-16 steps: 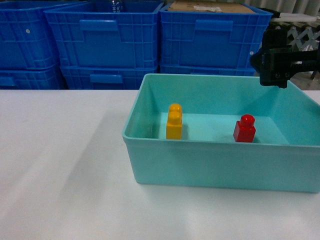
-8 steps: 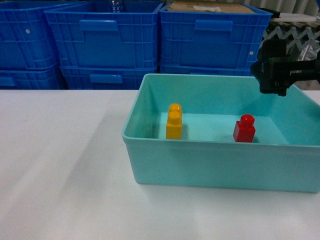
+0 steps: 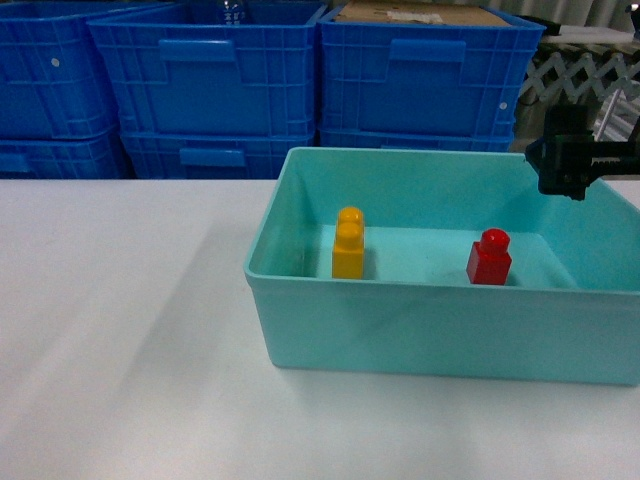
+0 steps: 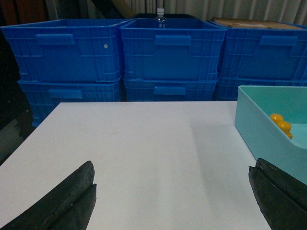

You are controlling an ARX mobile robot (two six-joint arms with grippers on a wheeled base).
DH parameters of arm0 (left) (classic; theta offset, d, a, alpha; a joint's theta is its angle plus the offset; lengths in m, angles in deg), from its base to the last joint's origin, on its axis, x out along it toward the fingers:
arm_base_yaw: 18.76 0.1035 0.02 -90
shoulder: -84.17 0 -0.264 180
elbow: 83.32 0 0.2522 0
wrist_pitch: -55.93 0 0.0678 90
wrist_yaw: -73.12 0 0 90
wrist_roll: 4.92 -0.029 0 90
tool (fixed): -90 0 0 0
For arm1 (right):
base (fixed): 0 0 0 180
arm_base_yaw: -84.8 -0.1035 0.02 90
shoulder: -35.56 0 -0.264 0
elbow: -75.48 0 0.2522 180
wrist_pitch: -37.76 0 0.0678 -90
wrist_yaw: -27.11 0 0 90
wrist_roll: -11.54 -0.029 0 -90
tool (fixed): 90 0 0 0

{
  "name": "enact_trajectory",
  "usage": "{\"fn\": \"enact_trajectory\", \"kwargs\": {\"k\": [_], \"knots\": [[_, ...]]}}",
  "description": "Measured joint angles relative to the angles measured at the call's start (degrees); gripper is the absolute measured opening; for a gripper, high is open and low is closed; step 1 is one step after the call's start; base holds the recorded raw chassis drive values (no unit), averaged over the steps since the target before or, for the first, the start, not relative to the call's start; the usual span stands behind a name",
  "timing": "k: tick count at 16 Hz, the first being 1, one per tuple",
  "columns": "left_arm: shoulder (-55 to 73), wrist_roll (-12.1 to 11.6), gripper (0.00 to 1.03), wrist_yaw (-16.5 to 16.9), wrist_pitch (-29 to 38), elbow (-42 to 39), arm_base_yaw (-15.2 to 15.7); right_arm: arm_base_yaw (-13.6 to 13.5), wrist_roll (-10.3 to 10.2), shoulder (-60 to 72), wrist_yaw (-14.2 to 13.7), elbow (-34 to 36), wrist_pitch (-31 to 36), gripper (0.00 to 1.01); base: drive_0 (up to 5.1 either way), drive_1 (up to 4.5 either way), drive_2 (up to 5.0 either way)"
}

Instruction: Pick red block from blue box to shelf

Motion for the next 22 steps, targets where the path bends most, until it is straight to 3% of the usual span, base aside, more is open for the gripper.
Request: {"fn": "enact_trajectory", "kwargs": {"k": [2,7,12,16,22], "knots": [[0.0,0.0,0.98,0.0,0.0,0.0,0.0,-0.7,0.0,0.0,0.9,-0.6,-0.6,0.98,0.0,0.00,0.0],[0.0,0.0,0.98,0.0,0.0,0.0,0.0,-5.8,0.5,-3.5,0.9,-1.3,-2.5,0.98,0.0,0.00,0.0],[0.0,0.0,0.98,0.0,0.0,0.0,0.0,-5.4,2.0,-1.3,-0.9,1.0,-0.3,0.98,0.0,0.00,0.0],[0.0,0.0,0.98,0.0,0.0,0.0,0.0,-8.7,3.8,-1.1,-1.4,2.2,0.7,0.98,0.0,0.00,0.0],[0.0,0.0,0.98,0.0,0.0,0.0,0.0,-8.3,4.1,-1.1,-1.7,2.2,0.7,0.98,0.0,0.00,0.0]]}}
